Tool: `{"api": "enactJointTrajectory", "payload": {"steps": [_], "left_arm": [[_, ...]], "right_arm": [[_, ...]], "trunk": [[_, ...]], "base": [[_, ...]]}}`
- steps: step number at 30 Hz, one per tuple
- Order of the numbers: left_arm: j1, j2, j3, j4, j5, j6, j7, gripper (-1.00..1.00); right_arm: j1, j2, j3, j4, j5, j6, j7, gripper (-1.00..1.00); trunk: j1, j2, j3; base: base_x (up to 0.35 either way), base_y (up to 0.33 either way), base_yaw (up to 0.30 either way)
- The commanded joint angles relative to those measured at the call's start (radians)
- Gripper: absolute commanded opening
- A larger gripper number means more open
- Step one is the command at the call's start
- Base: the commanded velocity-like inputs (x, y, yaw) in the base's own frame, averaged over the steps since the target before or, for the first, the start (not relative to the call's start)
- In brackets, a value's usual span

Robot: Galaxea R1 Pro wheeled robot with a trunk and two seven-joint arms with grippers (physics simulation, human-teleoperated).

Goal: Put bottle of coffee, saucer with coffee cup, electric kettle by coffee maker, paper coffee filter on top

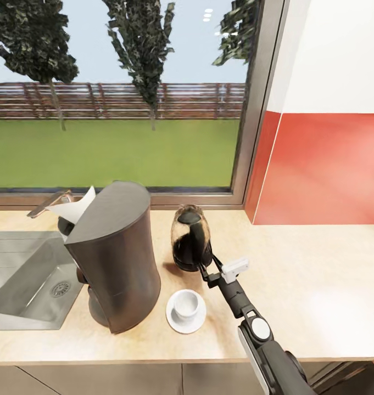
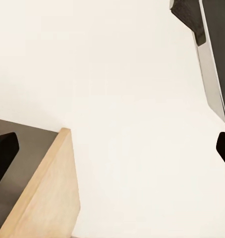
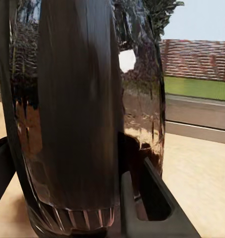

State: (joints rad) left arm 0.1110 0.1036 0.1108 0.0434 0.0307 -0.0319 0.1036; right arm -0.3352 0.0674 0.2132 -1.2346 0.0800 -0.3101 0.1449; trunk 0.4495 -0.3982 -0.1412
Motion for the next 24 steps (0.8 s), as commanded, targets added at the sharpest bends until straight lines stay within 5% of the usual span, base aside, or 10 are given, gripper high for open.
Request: {"api": "enactJointTrajectory", "payload": {"steps": [1,24], "left_arm": [[-0.001,0.000,0.006,0.001,0.003,-0.003,0.001,1.00],[-0.001,-0.002,0.006,0.001,0.003,-0.003,0.002,1.00]], "right_arm": [[0.000,0.001,-0.001,0.000,0.006,-0.003,0.001,-1.00],[0.000,0.001,0.001,0.050,0.006,-0.007,0.001,-1.00]], "trunk": [[0.001,-0.002,-0.002],[0.001,-0.002,-0.002]], "base": [[0.018,0.007,0.000],[0.001,0.021,0.000]]}}
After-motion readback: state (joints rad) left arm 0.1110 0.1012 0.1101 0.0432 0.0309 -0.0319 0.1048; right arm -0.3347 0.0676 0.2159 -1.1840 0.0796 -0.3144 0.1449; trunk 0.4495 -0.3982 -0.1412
